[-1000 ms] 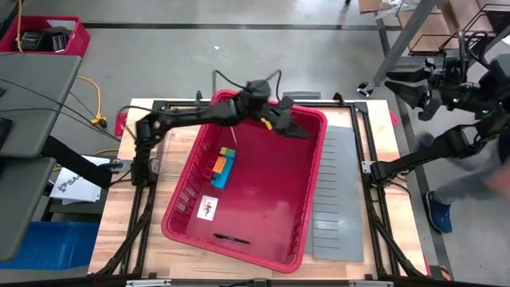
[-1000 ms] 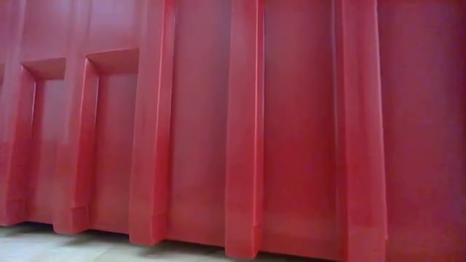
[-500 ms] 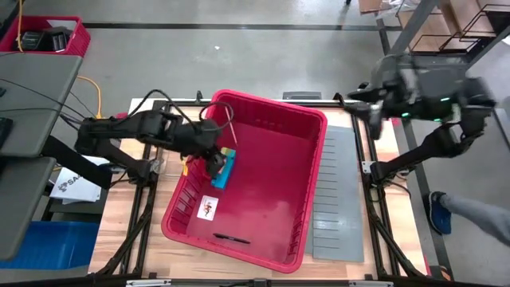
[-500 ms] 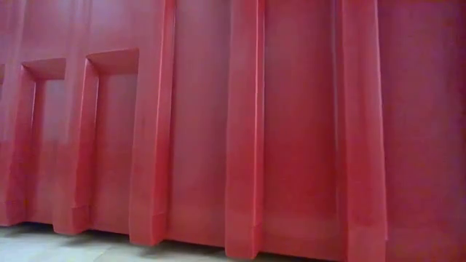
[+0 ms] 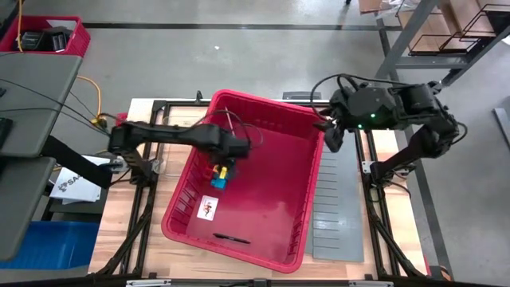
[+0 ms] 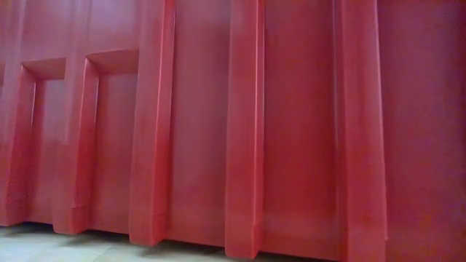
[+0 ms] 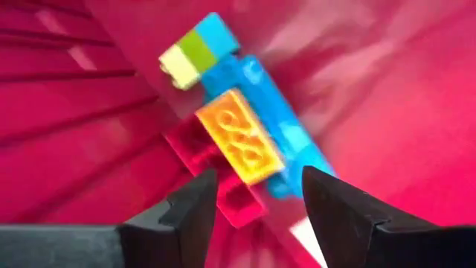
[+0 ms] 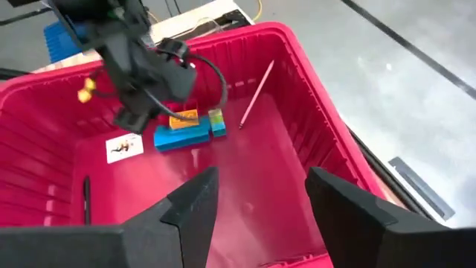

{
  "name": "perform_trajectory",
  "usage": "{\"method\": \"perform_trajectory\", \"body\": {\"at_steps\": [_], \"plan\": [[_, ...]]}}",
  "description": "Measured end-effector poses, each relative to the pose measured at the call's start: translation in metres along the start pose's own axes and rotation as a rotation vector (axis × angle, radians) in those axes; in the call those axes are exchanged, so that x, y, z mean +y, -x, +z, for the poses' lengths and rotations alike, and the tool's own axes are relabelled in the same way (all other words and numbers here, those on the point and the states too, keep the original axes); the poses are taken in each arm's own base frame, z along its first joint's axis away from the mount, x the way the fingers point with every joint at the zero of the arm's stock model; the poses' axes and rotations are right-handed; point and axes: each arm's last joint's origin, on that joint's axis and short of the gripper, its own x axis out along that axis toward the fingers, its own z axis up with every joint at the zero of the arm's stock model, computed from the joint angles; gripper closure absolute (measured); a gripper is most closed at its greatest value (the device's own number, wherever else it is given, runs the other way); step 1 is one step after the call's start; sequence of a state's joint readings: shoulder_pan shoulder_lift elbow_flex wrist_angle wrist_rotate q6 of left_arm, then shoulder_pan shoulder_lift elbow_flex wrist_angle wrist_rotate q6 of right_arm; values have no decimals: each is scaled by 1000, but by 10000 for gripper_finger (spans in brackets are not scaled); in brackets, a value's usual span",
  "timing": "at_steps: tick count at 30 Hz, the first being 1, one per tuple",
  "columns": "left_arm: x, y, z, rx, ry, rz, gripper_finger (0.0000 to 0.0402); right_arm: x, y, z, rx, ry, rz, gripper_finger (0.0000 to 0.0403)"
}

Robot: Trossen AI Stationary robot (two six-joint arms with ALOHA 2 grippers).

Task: Sort blocks
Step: Remove the yellow block from the bin

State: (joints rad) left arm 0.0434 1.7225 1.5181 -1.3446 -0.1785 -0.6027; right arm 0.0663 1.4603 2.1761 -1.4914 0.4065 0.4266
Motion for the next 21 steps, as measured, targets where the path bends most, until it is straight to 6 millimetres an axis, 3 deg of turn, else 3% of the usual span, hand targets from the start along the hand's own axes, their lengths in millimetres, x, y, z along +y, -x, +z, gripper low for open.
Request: {"method": "perform_trajectory", "body": {"at_steps": [4,9,17,21], "plan": [[-12,-29,13,39,-105,72,250,6,-10,2,25,-10,1,206],[-19,-54,16,113,-218,179,384,11,-18,3,42,-7,5,243],[-12,-58,11,128,-268,283,401,11,-16,2,62,-31,54,385],[-12,-82,1,170,-273,285,401,12,-16,2,74,-44,78,391]]}}
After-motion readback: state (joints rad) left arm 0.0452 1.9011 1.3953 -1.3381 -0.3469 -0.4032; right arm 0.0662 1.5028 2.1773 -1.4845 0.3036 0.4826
